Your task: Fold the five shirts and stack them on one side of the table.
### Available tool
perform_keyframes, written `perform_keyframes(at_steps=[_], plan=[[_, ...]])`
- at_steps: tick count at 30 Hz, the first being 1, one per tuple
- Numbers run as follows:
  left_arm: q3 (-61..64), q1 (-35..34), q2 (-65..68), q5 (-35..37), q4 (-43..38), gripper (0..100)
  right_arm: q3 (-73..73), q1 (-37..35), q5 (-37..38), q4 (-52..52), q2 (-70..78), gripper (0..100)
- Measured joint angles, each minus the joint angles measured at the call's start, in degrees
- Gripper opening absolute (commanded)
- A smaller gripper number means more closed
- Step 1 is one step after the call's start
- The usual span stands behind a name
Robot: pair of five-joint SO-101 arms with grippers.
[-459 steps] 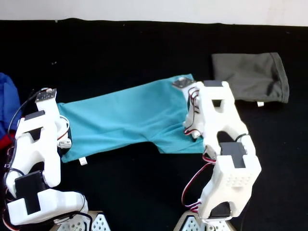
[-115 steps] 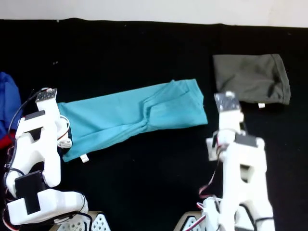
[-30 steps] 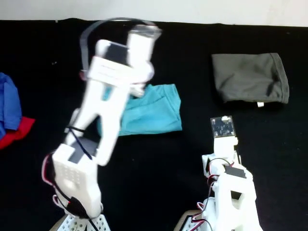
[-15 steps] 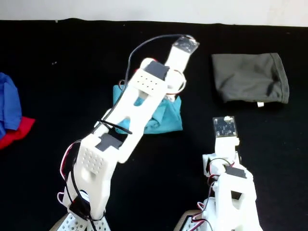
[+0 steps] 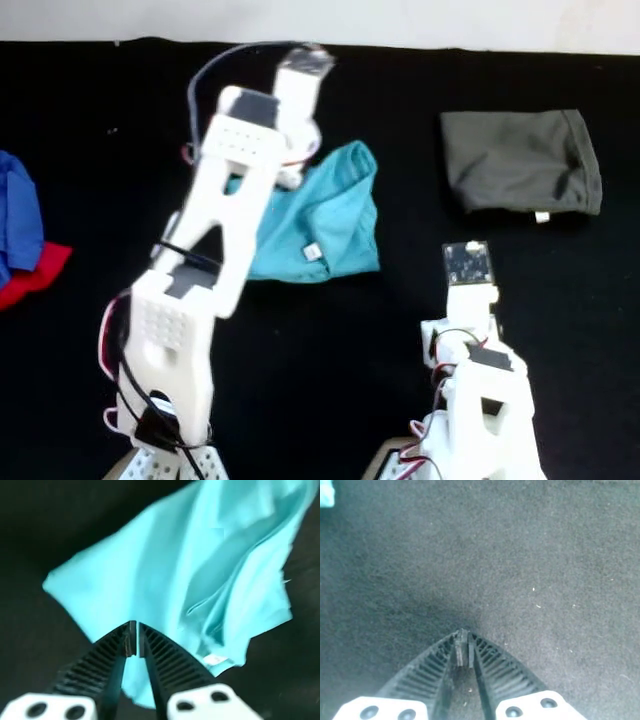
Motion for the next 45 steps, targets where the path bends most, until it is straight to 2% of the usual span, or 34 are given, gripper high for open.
perform_keyframes(at_steps=[4,13,16,21,26,31,37,45], plan=[[1.67,1.93,4.84,0.0,0.26,1,0.0,0.0,0.0,0.0,0.0,0.9],[1.76,17.32,5.71,0.0,0.26,1,0.0,0.0,0.0,0.0,0.0,0.9],[0.53,20.57,5.71,0.0,0.53,1,0.0,0.0,0.0,0.0,0.0,0.9],[-4.84,20.13,5.71,0.0,0.88,1,0.0,0.0,0.0,0.0,0.0,0.9],[-13.63,14.42,5.89,0.0,4.13,1,0.0,0.0,0.0,0.0,0.0,0.9],[-12.48,11.52,9.85,0.0,4.13,1,0.0,0.0,0.0,0.0,0.0,0.9],[-13.27,16.44,17.49,0.0,4.13,1,0.18,0.0,-0.09,-0.53,0.0,0.9],[-22.59,25.85,18.29,0.0,5.27,1,0.18,0.0,-0.09,-0.53,0.0,0.9]])
